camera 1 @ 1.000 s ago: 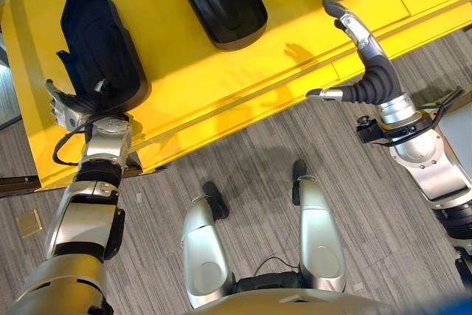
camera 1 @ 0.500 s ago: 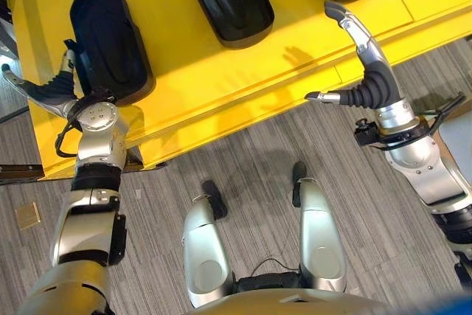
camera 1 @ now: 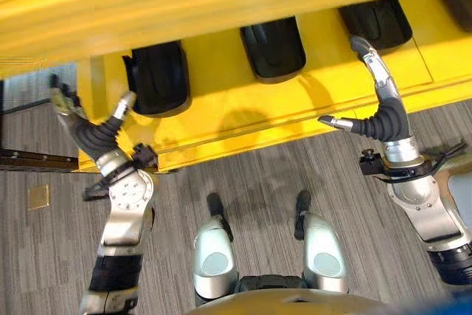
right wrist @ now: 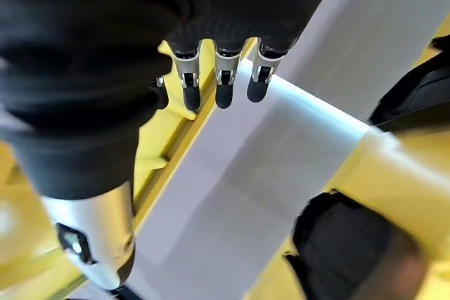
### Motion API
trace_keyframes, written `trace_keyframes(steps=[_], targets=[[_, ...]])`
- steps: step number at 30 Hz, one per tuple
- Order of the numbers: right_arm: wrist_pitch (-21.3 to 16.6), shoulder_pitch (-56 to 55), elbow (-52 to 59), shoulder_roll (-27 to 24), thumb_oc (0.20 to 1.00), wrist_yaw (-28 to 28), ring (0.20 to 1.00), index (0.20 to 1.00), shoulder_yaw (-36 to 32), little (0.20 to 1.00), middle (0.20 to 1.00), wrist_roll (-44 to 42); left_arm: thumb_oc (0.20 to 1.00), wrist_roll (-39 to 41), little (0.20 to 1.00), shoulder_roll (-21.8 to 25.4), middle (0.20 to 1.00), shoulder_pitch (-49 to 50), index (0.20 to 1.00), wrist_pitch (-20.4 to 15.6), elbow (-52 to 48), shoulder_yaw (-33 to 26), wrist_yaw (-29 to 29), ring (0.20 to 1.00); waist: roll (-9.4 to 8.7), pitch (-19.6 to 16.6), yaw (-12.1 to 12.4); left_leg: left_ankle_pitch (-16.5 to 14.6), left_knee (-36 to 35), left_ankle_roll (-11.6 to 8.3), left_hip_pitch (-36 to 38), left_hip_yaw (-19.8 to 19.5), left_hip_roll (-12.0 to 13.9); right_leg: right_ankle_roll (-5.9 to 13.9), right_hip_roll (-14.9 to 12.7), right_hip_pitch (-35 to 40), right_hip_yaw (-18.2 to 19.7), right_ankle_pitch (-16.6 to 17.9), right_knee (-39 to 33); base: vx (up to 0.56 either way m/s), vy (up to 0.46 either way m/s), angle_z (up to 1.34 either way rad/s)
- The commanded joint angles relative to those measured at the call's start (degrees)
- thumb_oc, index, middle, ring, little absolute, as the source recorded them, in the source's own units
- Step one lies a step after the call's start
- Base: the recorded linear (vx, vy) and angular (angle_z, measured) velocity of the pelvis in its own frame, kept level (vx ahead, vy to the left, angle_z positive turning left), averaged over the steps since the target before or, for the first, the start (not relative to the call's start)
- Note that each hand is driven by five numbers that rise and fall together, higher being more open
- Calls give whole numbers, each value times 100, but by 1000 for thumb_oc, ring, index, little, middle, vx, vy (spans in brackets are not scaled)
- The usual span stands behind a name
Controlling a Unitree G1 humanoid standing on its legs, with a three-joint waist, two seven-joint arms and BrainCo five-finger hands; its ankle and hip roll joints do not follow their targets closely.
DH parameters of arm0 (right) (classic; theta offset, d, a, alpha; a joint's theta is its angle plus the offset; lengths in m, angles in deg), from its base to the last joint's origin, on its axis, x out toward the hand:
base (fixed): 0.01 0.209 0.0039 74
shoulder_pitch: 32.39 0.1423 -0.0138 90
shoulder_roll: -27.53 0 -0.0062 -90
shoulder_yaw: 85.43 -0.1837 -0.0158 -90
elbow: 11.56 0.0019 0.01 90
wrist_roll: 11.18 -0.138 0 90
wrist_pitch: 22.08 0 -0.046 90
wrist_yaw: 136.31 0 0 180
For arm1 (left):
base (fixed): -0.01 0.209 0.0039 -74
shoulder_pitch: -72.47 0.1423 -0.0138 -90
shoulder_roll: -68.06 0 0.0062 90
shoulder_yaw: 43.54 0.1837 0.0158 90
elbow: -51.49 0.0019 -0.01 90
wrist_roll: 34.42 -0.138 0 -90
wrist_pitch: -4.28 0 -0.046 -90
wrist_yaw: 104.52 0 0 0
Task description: Move parts from the plastic box to the shelf.
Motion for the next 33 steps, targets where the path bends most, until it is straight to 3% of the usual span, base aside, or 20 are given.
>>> trace_keyframes(steps=[1, 5, 8, 13, 15, 18, 22, 27, 33], targets=[[-673, -138, 403, 204, 1000, 7, 1000, 1000, -52, 1000, 1000, -96, 1000, 406, 1000, 251, 1000, 70, 1000, -763, -227, 245, -1335, 1000, -226, -624, 103, 110, -102, 98, -83, -267, -141, 20, -105, 357, -386, -460, 205, -8, -87, 31], [-851, -231, 382, 155, 1000, -633, 1000, 1000, 99, 1000, 1000, -382, 1000, 1092, 1000, 282, 1000, 431, 1000, -746, -295, 551, -2386, 1000, -209, -735, 180, 201, -320, 61, 56, -226, -110, 55, -101, 556, -526, -372, -21, -33, -35, 18], [-824, -244, 381, -52, 1000, -1367, 1000, 1000, 286, 1000, 1000, -605, 1000, 1088, 1000, 421, 1000, 614, 1000, -745, -179, 682, -2677, 1000, -197, -807, 228, 247, -418, 48, 144, -208, -111, 69, -107, 659, -598, -316, -133, -39, 3, 5], [-924, -34, 362, -419, 1000, -2189, 1000, 1000, 661, 1000, 1000, -991, 1000, 1217, 1000, 649, 1000, 770, 1000, -1036, -82, 722, -2953, 1000, -229, -901, 369, 240, -464, 44, 230, -209, -142, 112, -124, 801, -709, -230, -310, -30, -8, 10], [-785, 108, 427, -483, 1000, -2409, 1000, 1000, 867, 1000, 1000, -1125, 1000, 1291, 1000, 699, 1000, 760, 1000, -1056, -84, 700, -2940, 1000, -255, -946, 446, 227, -504, 56, 293, -211, -169, 144, -130, 874, -753, -179, -410, -7, -30, 11], [-92, 679, 459, -442, 1000, -3256, 1000, 1000, 1391, 1000, 1000, -1869, 1000, 1369, 1000, 792, 1000, 580, 1000, -973, -184, 647, -3291, 1000, -431, -1041, 669, 200, -548, 51, 391, -261, -199, 181, -80, 1040, -822, -80, -601, 9, -105, 20], [502, 977, 487, -390, 1000, -3940, 1000, 1000, 1740, 1000, 1000, -1931, 1000, 1525, 1000, 814, 1000, 503, 1000, -779, -243, 608, -3501, 1000, -595, -1135, 806, 214, -630, 62, 446, -285, -227, 183, -12, 1155, -854, -24, -737, 33, -84, 19], [684, 1296, 225, -292, 1000, -4000, 1000, 1000, 2124, 1000, 1000, -1602, 1000, 1450, 1000, 837, 1000, 402, 1000, -896, -249, 650, -3511, 1000, -713, -1169, 916, 203, -629, 55, 490, -261, -204, 186, 23, 1247, -898, 13, -808, 26, -53, 9], [985, 1798, -431, 152, 1000, -4134, 1000, 1000, 2684, 1000, 1000, -1586, 1000, 1550, 1000, 871, 1000, 139, 1000, -1365, -259, 739, -3854, 1000, -752, -1147, 1096, 162, -512, 56, 440, -329, -207, 158, 40, 1320, -942, -14, -783, 8, -5, 2]])
